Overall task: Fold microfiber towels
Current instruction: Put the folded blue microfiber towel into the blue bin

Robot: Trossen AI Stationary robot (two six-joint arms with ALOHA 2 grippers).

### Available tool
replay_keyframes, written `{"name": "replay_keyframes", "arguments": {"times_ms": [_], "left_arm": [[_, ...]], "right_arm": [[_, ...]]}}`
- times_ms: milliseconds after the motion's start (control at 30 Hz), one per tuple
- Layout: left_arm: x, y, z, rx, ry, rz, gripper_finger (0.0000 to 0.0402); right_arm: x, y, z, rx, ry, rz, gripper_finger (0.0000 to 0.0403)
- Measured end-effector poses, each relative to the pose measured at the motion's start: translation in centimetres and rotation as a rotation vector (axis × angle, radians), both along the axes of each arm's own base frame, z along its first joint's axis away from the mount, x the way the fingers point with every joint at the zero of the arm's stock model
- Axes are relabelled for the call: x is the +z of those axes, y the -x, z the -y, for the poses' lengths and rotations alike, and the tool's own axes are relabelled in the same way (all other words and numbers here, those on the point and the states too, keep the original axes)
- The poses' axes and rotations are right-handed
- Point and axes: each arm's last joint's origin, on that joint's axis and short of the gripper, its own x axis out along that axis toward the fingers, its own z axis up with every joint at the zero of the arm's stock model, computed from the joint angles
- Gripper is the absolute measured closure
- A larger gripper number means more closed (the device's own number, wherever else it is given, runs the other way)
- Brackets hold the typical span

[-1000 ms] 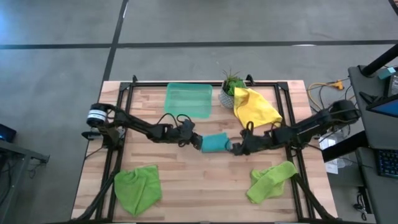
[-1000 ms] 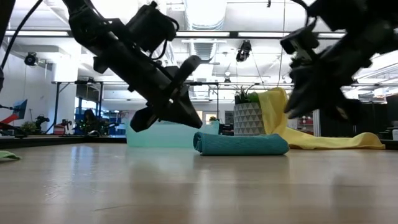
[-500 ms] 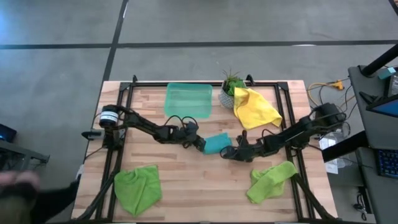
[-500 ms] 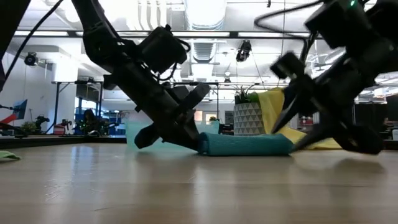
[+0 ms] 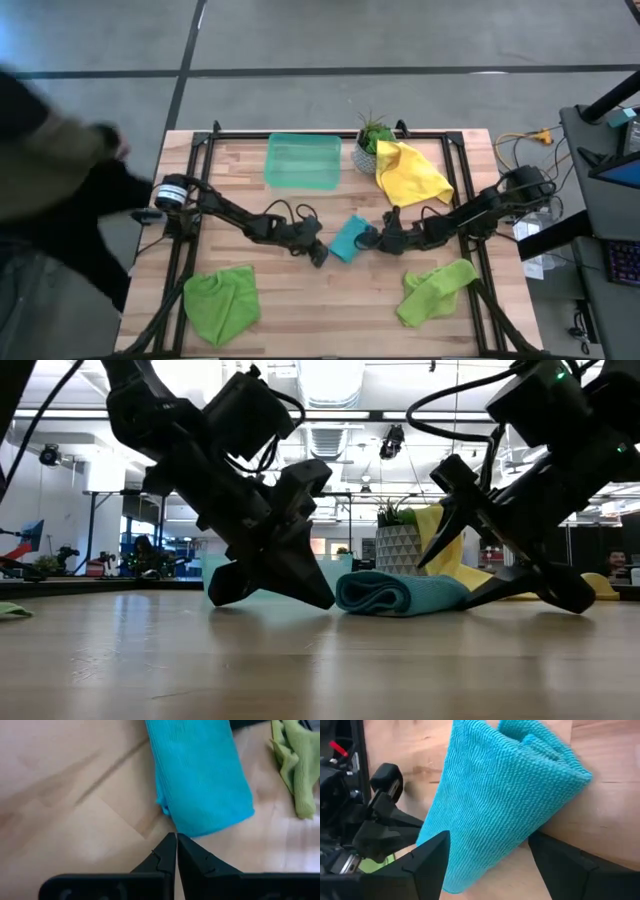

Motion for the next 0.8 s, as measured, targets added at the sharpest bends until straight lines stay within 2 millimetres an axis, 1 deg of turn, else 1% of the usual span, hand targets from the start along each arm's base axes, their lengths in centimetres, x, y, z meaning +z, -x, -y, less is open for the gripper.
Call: {"name": "replay_keyframes", "arguments": {"times_ms": [167, 433, 533, 667, 800], "left_arm": [[0.3, -0.3, -0.7, 0.075, -0.044, 0.019, 0.0402], [0.0, -0.8, -2.7, 0.237, -0.075, 0.023, 0.0402], [-0.7, -2.0, -3.3, 0.235, -0.054, 0.032, 0.0402], [-1.3, -4.5, -3.2, 0.184, -0.026, 0.079, 0.0402], [-1.4, -5.8, -3.0, 0.139, 0.003, 0.085, 0.0402]], "right_arm": [[-0.1, 0.2, 0.1, -0.039, -0.012, 0.005, 0.0129], [-0.6, 0.7, 0.8, -0.085, -0.03, -0.018, 0.0129], [-0.7, 0.6, 1.1, -0.096, -0.031, -0.024, 0.0129], [-0.7, 0.6, 1.4, -0.104, -0.036, -0.025, 0.0129], [-0.7, 0.6, 1.6, -0.103, -0.026, -0.028, 0.0129]]}}
